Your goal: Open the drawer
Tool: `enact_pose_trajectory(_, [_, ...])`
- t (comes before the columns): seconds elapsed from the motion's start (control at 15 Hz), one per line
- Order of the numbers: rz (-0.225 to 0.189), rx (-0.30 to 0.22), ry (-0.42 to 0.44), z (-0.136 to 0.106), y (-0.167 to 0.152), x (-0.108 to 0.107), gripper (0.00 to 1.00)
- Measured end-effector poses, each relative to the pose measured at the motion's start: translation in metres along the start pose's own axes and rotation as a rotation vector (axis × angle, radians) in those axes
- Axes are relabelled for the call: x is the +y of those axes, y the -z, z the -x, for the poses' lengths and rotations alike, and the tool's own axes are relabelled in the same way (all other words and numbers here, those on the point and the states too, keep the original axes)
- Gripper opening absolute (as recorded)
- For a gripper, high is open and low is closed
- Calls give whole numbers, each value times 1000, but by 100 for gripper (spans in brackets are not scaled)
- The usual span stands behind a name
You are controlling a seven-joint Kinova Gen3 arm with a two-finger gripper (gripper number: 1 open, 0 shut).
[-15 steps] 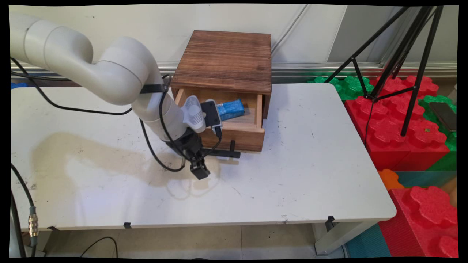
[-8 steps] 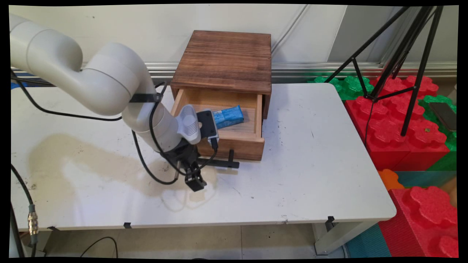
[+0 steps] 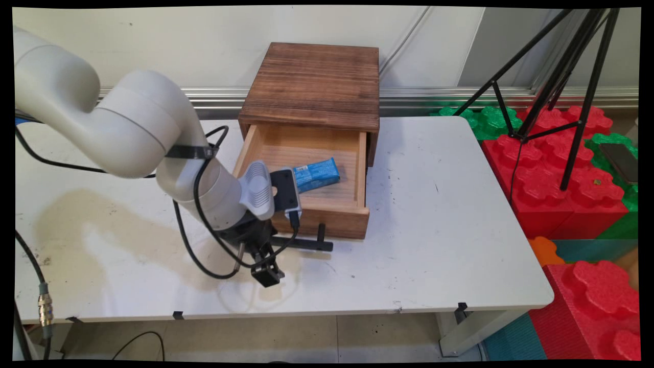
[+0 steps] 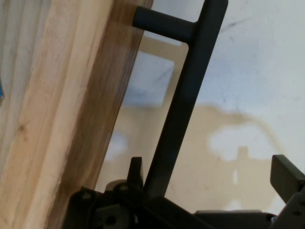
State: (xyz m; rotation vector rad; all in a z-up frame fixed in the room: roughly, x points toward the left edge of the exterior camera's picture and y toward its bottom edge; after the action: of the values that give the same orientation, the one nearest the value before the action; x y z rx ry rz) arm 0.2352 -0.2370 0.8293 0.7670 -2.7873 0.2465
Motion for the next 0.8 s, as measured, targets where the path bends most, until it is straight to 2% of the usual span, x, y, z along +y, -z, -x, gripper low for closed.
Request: enact_pose_trajectory(0.8, [37,-9,-25,17,9,33,100])
